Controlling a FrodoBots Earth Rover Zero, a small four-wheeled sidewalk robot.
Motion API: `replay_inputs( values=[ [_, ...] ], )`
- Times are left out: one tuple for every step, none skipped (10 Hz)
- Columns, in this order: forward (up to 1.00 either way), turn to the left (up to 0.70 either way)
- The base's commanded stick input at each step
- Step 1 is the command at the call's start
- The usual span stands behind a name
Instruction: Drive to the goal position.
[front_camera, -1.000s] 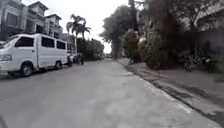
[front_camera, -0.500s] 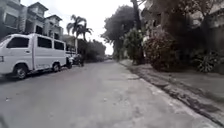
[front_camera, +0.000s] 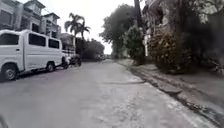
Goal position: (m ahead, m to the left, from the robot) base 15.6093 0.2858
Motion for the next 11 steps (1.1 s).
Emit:
replay_inputs(
  values=[
    [1.0,0.0],
    [1.0,0.0],
    [1.0,0.0],
    [1.0,0.0],
    [1.0,0.0],
    [1.0,0.0],
    [1.0,0.0],
    [1.0,0.0],
    [1.0,0.0],
    [1.0,0.0],
    [1.0,0.0]
  ],
)
